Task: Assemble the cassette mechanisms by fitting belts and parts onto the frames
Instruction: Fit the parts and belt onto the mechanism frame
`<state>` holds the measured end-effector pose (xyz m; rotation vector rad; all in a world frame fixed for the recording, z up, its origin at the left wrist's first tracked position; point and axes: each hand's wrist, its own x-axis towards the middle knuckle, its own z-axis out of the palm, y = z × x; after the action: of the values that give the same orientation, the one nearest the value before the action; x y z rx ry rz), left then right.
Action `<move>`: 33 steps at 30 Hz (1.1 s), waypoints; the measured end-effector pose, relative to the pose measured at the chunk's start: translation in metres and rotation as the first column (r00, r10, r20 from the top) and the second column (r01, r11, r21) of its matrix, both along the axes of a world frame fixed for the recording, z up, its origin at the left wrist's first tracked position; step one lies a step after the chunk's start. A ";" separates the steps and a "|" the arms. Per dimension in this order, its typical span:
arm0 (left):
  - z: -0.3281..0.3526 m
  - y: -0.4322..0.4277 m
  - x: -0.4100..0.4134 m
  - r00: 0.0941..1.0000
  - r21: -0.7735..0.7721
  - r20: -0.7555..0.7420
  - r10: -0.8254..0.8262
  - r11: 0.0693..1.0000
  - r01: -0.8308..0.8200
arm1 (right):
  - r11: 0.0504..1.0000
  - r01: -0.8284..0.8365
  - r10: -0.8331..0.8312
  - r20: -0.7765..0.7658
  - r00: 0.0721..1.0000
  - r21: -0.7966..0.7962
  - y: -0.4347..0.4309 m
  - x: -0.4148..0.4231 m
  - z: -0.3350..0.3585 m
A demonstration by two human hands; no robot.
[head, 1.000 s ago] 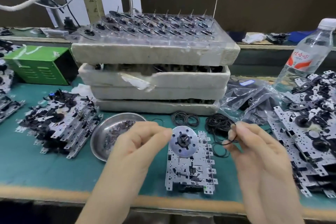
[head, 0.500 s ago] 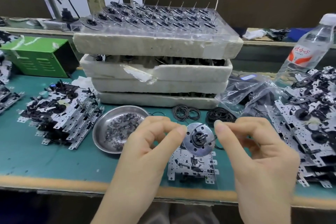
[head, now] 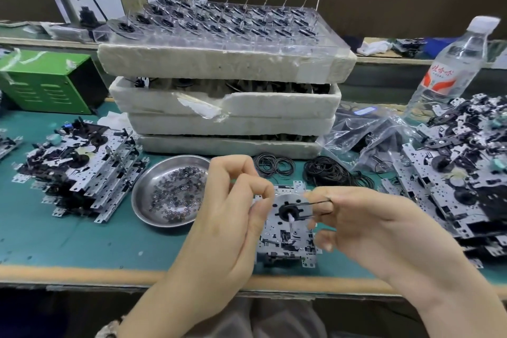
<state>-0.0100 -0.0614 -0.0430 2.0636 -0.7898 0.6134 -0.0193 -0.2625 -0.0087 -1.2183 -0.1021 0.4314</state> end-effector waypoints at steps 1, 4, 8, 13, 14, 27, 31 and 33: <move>-0.003 0.000 0.002 0.998 0.030 0.057 0.013 0.999 -0.014 | 1.000 0.005 -0.005 -0.009 1.000 -0.018 0.001 0.001 0.000; -0.008 -0.003 0.010 0.968 0.103 0.248 0.042 0.992 -0.069 | 0.974 0.067 -0.060 0.037 0.998 -0.218 0.004 0.001 0.002; -0.011 -0.009 0.025 0.864 0.137 0.503 0.004 0.987 -0.085 | 0.933 0.123 -0.043 0.235 0.971 -0.338 0.000 0.000 0.003; -0.017 -0.017 0.042 0.805 0.142 0.593 -0.017 0.986 -0.083 | 0.916 0.164 -0.073 0.250 0.965 -0.366 -0.016 0.014 -0.009; -0.018 -0.018 0.043 0.816 0.130 0.578 -0.020 0.989 -0.068 | 0.911 0.173 -0.079 0.255 0.964 -0.374 -0.018 0.016 -0.012; -0.027 -0.004 0.045 0.877 0.331 0.478 -0.048 0.935 -0.129 | 0.893 0.197 -0.065 0.318 0.946 -0.404 -0.015 0.022 -0.030; -0.023 -0.004 0.045 0.902 0.353 0.422 -0.088 0.933 -0.074 | 0.873 0.190 -0.009 0.374 0.927 -0.450 -0.018 0.020 -0.027; -0.017 0.000 0.044 0.964 0.311 0.225 -0.143 0.948 0.068 | 0.799 0.271 0.055 0.515 0.856 -0.536 -0.019 0.014 -0.027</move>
<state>0.0338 -0.0615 -0.0598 2.2258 -1.1942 0.7342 -0.0055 -0.2819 -0.0354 -1.9431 -0.3700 0.0049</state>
